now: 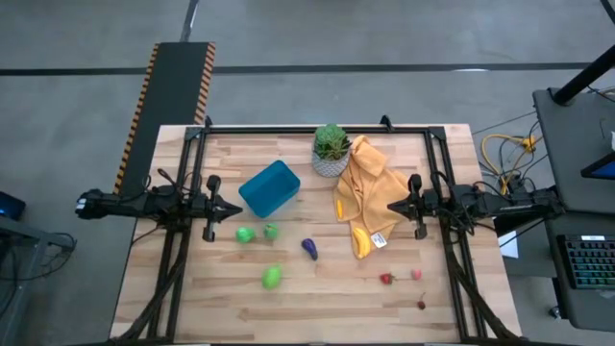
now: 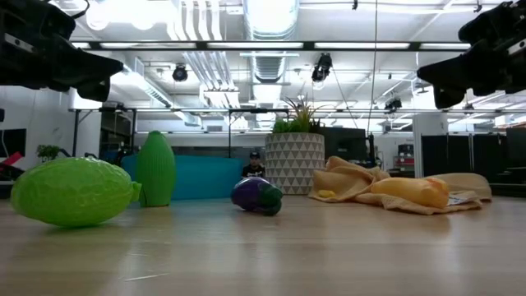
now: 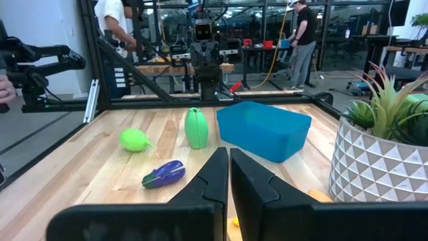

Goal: Pick and placing Produce into tupperware
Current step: Put the yellow corn into the blue bin

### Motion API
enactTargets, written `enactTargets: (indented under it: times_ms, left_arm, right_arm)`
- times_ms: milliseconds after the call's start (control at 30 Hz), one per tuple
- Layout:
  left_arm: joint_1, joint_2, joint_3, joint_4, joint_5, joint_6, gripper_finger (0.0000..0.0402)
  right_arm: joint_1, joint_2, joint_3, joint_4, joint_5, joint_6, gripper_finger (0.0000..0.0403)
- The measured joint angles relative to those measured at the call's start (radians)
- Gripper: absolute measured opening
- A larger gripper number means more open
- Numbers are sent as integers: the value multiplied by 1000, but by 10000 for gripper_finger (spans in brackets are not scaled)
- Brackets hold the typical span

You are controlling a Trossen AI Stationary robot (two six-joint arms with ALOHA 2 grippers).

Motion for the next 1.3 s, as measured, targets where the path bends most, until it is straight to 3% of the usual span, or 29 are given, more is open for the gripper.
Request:
enactTargets:
  times_ms: [133, 333, 467, 733, 867, 1067, 1200, 1300]
  left_arm:
    - [0, 0, 0, 38, -10, 2, 0]
    - [0, 0, 0, 136, -38, 44, 0]
    - [0, 0, 0, 170, -71, 55, 10]
    - [0, 15, 0, 247, -146, 56, 120]
    - [0, 29, 0, 362, -143, 53, 168]
    - [0, 41, 0, 575, -141, 45, 192]
    - [-1, 48, 0, 593, -117, -6, 192]
    - [-1, 67, 0, 597, -103, -3, 193]
  right_arm:
    - [0, 0, 0, 33, 0, -68, 9]
    - [0, 0, 1, 235, 39, -122, 10]
    - [0, 2, 1, 284, 16, -158, 37]
    - [0, 44, 1, 388, -23, -210, 167]
    - [0, 61, 1, 535, -24, -231, 203]
    - [0, 73, 1, 792, -28, -167, 210]
    - [0, 74, 1, 784, -38, -29, 206]
    - [0, 91, 2, 748, -49, -55, 206]
